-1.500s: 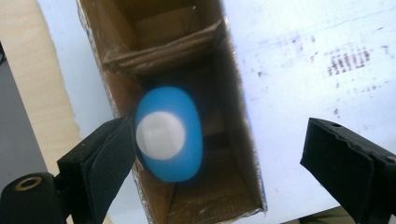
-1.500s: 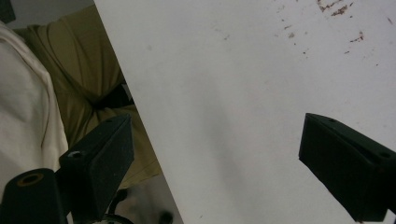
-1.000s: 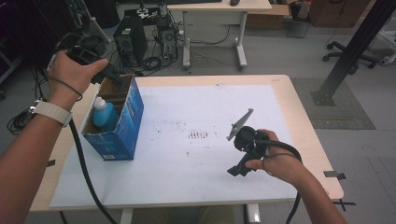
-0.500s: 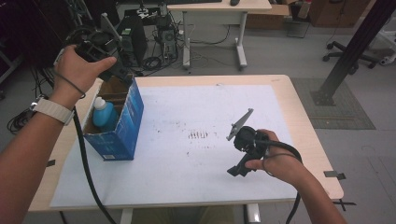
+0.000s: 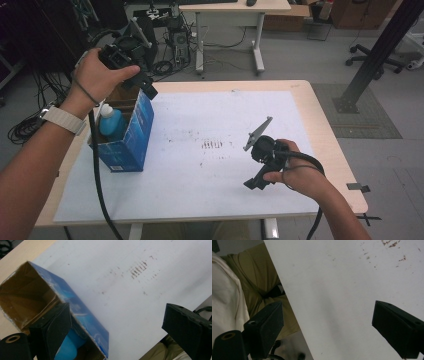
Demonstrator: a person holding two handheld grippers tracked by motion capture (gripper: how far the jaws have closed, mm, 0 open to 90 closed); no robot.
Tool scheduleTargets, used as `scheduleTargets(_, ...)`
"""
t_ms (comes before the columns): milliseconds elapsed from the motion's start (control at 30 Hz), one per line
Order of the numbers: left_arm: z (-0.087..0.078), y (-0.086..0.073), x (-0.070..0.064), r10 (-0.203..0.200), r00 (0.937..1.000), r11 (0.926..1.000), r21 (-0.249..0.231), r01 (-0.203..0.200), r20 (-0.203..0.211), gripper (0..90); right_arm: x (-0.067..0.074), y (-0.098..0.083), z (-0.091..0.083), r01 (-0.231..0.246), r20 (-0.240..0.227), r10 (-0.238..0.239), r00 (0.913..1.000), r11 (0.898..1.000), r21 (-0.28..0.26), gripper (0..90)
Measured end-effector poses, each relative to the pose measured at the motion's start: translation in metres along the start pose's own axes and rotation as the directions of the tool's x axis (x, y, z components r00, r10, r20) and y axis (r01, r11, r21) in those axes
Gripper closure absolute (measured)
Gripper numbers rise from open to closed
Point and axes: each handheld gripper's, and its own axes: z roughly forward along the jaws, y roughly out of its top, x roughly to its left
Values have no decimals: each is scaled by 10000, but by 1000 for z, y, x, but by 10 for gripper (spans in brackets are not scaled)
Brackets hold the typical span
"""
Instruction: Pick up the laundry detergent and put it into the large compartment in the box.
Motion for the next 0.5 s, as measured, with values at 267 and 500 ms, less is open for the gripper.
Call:
scheduleTargets(267, 2, 5, -9, 463, 9988, 9989, -19, -463, 143, 87, 0, -2, 0, -28, 13, 28, 10000, 10000, -41, 108)
scheduleTargets(500, 7, 9, -21, 1058, 9938, 9944, -20, -1058, 334, 87, 1, -2, -1, -21, 25, 22, 10000, 10000, -77, 108)
